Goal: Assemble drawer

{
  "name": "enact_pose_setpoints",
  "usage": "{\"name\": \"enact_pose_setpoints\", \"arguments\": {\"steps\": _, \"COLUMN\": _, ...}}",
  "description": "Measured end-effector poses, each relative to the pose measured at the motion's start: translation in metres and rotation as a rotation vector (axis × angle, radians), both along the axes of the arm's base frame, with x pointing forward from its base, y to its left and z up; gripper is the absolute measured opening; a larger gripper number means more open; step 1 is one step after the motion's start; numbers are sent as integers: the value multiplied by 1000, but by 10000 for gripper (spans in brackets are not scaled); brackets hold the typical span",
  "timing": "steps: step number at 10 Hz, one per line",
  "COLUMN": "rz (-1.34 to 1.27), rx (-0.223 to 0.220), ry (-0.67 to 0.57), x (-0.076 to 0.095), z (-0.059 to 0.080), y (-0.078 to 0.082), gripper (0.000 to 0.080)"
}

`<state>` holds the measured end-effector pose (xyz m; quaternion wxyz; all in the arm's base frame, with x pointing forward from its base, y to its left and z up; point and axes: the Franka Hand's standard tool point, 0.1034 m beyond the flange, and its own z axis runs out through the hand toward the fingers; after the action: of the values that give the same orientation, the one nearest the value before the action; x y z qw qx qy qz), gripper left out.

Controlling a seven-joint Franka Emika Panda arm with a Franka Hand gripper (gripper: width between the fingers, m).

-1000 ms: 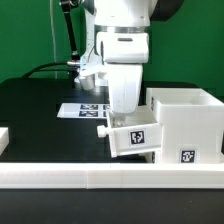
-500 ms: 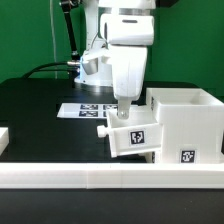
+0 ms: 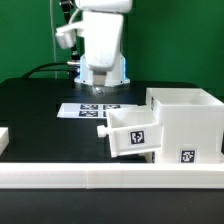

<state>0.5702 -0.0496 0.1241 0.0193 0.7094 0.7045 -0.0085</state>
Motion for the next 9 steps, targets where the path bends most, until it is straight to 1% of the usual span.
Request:
{"name": "enact_pose_setpoints", "arguments": {"steps": 1, "rz": 14, "rx": 2, "ry": 2, "x": 0, "z": -5, "y": -12, "gripper": 648}}
{"name": "enact_pose_setpoints", "arguments": {"steps": 2, "rz": 31, "rx": 8, "ry": 13, "x": -4, "z": -17, "y": -26, "gripper": 648}}
{"name": "enact_pose_setpoints", "arguments": {"steps": 3, "rz": 26, "rx": 16, "ry": 31, "x": -6, "z": -32, "y": -34, "gripper": 648}}
{"name": "enact_pose_setpoints", "arguments": {"steps": 4, "rz": 24, "rx": 22, "ry": 42, "x": -7, "z": -43, "y": -37, "gripper": 648}}
{"name": "enact_pose_setpoints", "arguments": {"steps": 5, "rz": 22, "rx": 28, "ry": 58, "x": -10, "z": -54, "y": -37, "gripper": 648}}
{"name": "enact_pose_setpoints", "arguments": {"steps": 6, "rz": 28, "rx": 33, "ry": 68, "x": -8, "z": -63, "y": -33, "gripper": 648}}
{"name": "enact_pose_setpoints", "arguments": {"steps": 7, "rz": 34, "rx": 36, "ry": 72, "x": -6, "z": -69, "y": -27, "gripper": 648}}
{"name": "enact_pose_setpoints", "arguments": {"steps": 9, "rz": 37, "rx": 40, "ry": 82, "x": -5, "z": -76, "y": -11, "gripper": 648}}
